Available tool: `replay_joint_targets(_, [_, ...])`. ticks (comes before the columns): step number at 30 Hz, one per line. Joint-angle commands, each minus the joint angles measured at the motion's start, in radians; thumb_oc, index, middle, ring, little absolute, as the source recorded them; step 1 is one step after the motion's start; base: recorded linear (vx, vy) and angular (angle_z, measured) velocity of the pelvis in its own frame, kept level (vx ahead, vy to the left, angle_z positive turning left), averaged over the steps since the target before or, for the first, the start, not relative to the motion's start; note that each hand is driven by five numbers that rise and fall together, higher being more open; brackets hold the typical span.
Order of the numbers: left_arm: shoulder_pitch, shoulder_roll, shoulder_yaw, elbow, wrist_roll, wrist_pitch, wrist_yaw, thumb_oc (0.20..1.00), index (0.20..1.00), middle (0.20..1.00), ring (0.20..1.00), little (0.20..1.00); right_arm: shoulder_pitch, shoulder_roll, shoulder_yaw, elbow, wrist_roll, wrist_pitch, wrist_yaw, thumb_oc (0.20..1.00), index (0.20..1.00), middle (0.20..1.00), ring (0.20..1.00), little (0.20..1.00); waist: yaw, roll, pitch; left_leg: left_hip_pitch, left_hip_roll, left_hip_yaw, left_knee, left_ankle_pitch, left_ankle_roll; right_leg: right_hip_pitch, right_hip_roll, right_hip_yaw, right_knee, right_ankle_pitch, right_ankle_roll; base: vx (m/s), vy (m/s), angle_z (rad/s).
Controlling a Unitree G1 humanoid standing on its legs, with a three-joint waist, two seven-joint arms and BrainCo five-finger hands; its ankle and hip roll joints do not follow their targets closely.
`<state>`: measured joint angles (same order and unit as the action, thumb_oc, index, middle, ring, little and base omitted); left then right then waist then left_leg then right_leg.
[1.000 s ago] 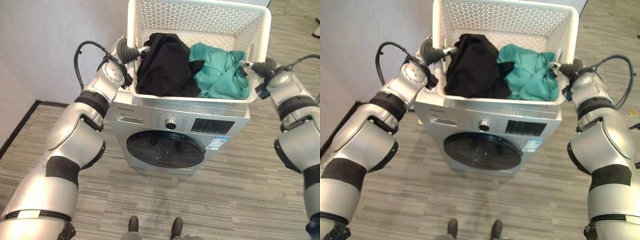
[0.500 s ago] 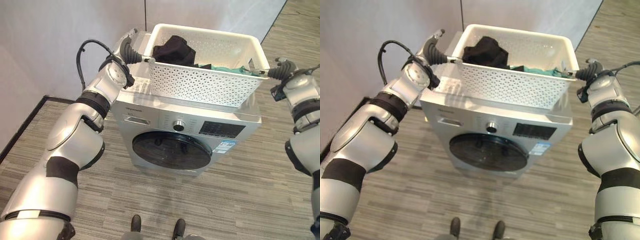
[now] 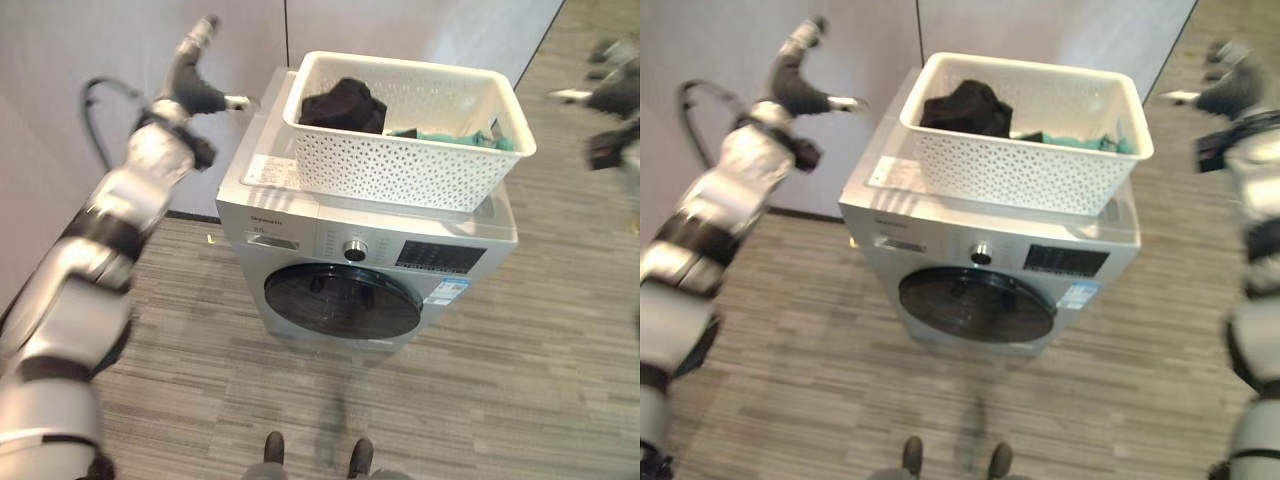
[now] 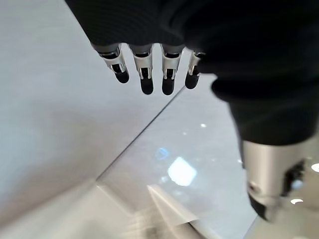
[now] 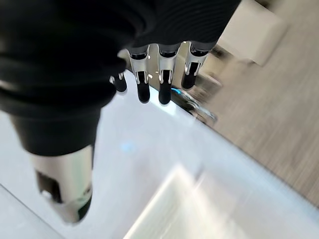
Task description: Grab the laundry basket,head to the washer,open it,put in the laundry and shut it.
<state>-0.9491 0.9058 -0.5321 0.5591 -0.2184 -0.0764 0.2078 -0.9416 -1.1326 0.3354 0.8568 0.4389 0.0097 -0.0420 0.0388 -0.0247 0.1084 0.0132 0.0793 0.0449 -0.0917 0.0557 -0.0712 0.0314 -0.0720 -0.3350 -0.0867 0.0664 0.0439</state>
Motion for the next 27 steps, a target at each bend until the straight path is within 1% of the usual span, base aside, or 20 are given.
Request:
replay_joint_targets(1, [0.187,0.029,0.221,-0.108,0.017,-0.015,-0.032,1.0,1.0,1.0,1.0,1.0,0.295,-0.051,-0.218,-0.211,-0.057,-0.031,-0.028,1.0,1.0,1.0,1.0,1.0,0.013,0.02,-0.022,0.047,0.051,0.041,0.004,-0.057,-0.019,0.003,-0.075,0.007,0.006,-0.033,0.098,0.01,-0.009,-0.05])
replay_joint_targets(3, [0.44,0.01,0.378,-0.251,0.045,-0.02,-0.044,1.0,1.0,1.0,1.0,1.0,0.566,0.003,-0.43,-0.358,-0.106,-0.04,-0.034,1.0,1.0,1.0,1.0,1.0,0.02,0.02,-0.027,0.061,0.054,0.041,0.004,-0.077,-0.018,0.014,-0.072,0.013,0.003,-0.043,0.099,0.01,-0.017,-0.15])
replay_joint_targets(5, [0.673,-0.036,0.518,-0.364,0.091,-0.032,-0.062,1.0,1.0,1.0,1.0,1.0,0.771,0.091,-0.575,-0.472,-0.141,-0.057,-0.025,1.0,1.0,1.0,1.0,1.0,0.021,0.018,-0.021,0.061,0.049,0.042,0.004,-0.073,-0.012,0.011,-0.079,0.016,0.0,-0.034,0.095,0.01,-0.024,-0.2])
replay_joint_targets(7, [0.876,-0.078,0.611,-0.48,0.121,-0.046,-0.096,1.0,1.0,1.0,1.0,1.0,0.919,0.167,-0.676,-0.553,-0.171,-0.066,-0.015,1.0,1.0,1.0,1.0,1.0,0.029,0.022,-0.023,0.073,0.053,0.043,0.004,-0.088,-0.011,0.019,-0.077,0.023,-0.001,-0.041,0.097,0.03,-0.026,-0.09])
replay_joint_targets(9, [1.049,-0.122,0.653,-0.589,0.094,-0.074,-0.154,1.0,1.0,1.0,1.0,1.0,1.023,0.244,-0.702,-0.61,-0.205,-0.074,0.008,1.0,1.0,1.0,1.0,1.0,0.038,0.022,-0.023,0.074,0.052,0.046,0.004,-0.089,-0.007,0.016,-0.08,0.027,-0.001,-0.04,0.097,-0.02,-0.026,-0.09])
replay_joint_targets(10, [1.13,-0.154,0.666,-0.627,0.042,-0.087,-0.19,1.0,1.0,1.0,1.0,1.0,1.07,0.283,-0.709,-0.633,-0.215,-0.074,0.028,1.0,1.0,1.0,1.0,1.0,0.042,0.024,-0.018,0.079,0.053,0.049,0.004,-0.094,-0.007,0.02,-0.079,0.027,-0.001,-0.044,0.097,-0.06,-0.043,-0.12])
replay_joint_targets(11, [1.262,-0.231,0.667,-0.646,-0.079,-0.086,-0.245,1.0,1.0,1.0,1.0,1.0,1.142,0.372,-0.667,-0.661,-0.235,-0.071,0.067,1.0,1.0,1.0,1.0,1.0,0.047,0.02,-0.016,0.079,0.051,0.052,0.004,-0.086,-0.003,0.02,-0.082,0.028,-0.001,-0.037,0.094,-0.06,-0.046,-0.12])
replay_joint_targets(12, [1.295,-0.273,0.644,-0.623,-0.135,-0.08,-0.259,1.0,1.0,1.0,1.0,1.0,1.168,0.411,-0.631,-0.671,-0.236,-0.072,0.087,1.0,1.0,1.0,1.0,1.0,0.048,0.02,-0.012,0.08,0.052,0.051,0.005,-0.087,-0.003,0.023,-0.082,0.028,-0.001,-0.039,0.092,-0.07,-0.033,-0.14])
replay_joint_targets(14, [1.333,-0.304,0.627,-0.6,-0.175,-0.068,-0.285,1.0,1.0,1.0,1.0,1.0,1.207,0.45,-0.607,-0.674,-0.235,-0.065,0.121,1.0,1.0,1.0,1.0,1.0,0.045,0.017,-0.013,0.073,0.05,0.049,0.004,-0.078,-0.002,0.018,-0.085,0.026,-0.001,-0.036,0.09,-0.06,-0.023,-0.03])
replay_joint_targets(15, [1.335,-0.359,0.538,-0.418,-0.172,-0.039,-0.302,1.0,1.0,1.0,1.0,1.0,1.196,0.504,-0.461,-0.563,-0.271,-0.045,0.167,1.0,1.0,1.0,1.0,1.0,0.046,0.017,-0.014,0.075,0.053,0.051,0.005,-0.077,-0.004,0.019,-0.083,0.027,-0.001,-0.037,0.09,-0.07,-0.028,0.04])
replay_joint_targets(16, [1.332,-0.36,0.538,-0.414,-0.171,-0.042,-0.302,1.0,1.0,1.0,1.0,1.0,1.192,0.504,-0.459,-0.559,-0.271,-0.047,0.166,1.0,1.0,1.0,1.0,1.0,0.044,0.016,-0.014,0.072,0.052,0.051,0.004,-0.073,-0.003,0.015,-0.084,0.027,-0.001,-0.035,0.09,-0.07,-0.027,0.03])
replay_joint_targets(18, [1.268,-0.391,0.462,-0.205,-0.087,-0.027,-0.282,1.0,1.0,1.0,1.0,1.0,1.137,0.531,-0.354,-0.485,-0.333,-0.022,0.173,1.0,1.0,1.0,1.0,1.0,0.044,0.016,-0.018,0.072,0.054,0.052,0.004,-0.074,-0.006,0.017,-0.081,0.03,-0.001,-0.041,0.09,-0.04,-0.011,-0.02])
replay_joint_targets(19, [1.184,-0.438,0.383,0.04,0.02,-0.005,-0.268,1.0,1.0,1.0,1.0,1.0,1.094,0.565,-0.271,-0.409,-0.354,-0.003,0.186,1.0,1.0,1.0,1.0,1.0,0.037,0.015,-0.024,0.071,0.055,0.054,0.004,-0.073,-0.008,0.014,-0.081,0.034,-0.001,-0.043,0.089,-0.04,-0.006,0.05])
replay_joint_targets(20, [1.179,-0.44,0.382,0.045,0.02,-0.008,-0.267,1.0,1.0,1.0,1.0,1.0,1.091,0.565,-0.271,-0.406,-0.353,-0.004,0.186,1.0,1.0,1.0,1.0,1.0,0.036,0.014,-0.023,0.067,0.053,0.053,0.004,-0.07,-0.007,0.011,-0.082,0.033,-0.001,-0.041,0.089,-0.04,0.0,0.07])
replay_joint_targets(21, [1.104,-0.497,0.345,0.249,0.046,-0.001,-0.243,1.0,1.0,1.0,1.0,1.0,1.022,0.606,-0.195,-0.302,-0.387,-0.003,0.16,1.0,1.0,1.0,1.0,1.0,0.034,0.017,-0.029,0.067,0.054,0.055,0.004,-0.069,-0.009,0.013,-0.081,0.034,-0.001,-0.042,0.086,0.0,0.0,0.0])
replay_joint_targets(22, [1.101,-0.498,0.345,0.252,0.046,-0.003,-0.243,1.0,1.0,1.0,1.0,1.0,1.019,0.606,-0.195,-0.3,-0.387,-0.004,0.16,1.0,1.0,1.0,1.0,1.0,0.033,0.016,-0.029,0.064,0.052,0.054,0.004,-0.066,-0.008,0.01,-0.083,0.034,-0.001,-0.04,0.086,-0.03,0.003,-0.02])
replay_joint_targets(23, [1.024,-0.558,0.323,0.457,0.079,-0.002,-0.208,1.0,1.0,1.0,1.0,1.0,0.965,0.661,-0.13,-0.187,-0.387,-0.008,0.139,1.0,1.0,1.0,1.0,1.0,0.031,0.016,-0.037,0.062,0.05,0.053,0.004,-0.064,-0.008,0.01,-0.084,0.037,-0.001,-0.039,0.083,0.0,0.0,0.0])
replay_joint_targets(24, [1.02,-0.559,0.323,0.461,0.079,-0.004,-0.207,1.0,1.0,1.0,1.0,1.0,0.961,0.661,-0.129,-0.183,-0.386,-0.01,0.139,1.0,1.0,1.0,1.0,1.0,0.03,0.016,-0.036,0.061,0.05,0.053,0.004,-0.064,-0.008,0.009,-0.085,0.036,-0.001,-0.039,0.083,0.0,0.0,0.0])
replay_joint_targets(25, [0.955,-0.605,0.318,0.622,0.129,0.006,-0.172,1.0,1.0,1.0,1.0,1.0,0.901,0.706,-0.056,-0.077,-0.438,-0.011,0.107,1.0,1.0,1.0,1.0,1.0,0.031,0.012,-0.045,0.061,0.049,0.052,0.004,-0.064,-0.007,0.01,-0.083,0.039,-0.001,-0.041,0.08,0.0,-0.014,0.04])
replay_joint_targets(27, [0.935,-0.617,0.317,0.672,0.149,0.013,-0.161,1.0,1.0,1.0,1.0,1.0,0.879,0.717,-0.025,-0.05,-0.471,-0.007,0.1,1.0,1.0,1.0,1.0,1.0,0.03,0.011,-0.048,0.061,0.048,0.051,0.004,-0.065,-0.008,0.01,-0.083,0.039,-0.001,-0.042,0.08,0.0,0.0,0.0])
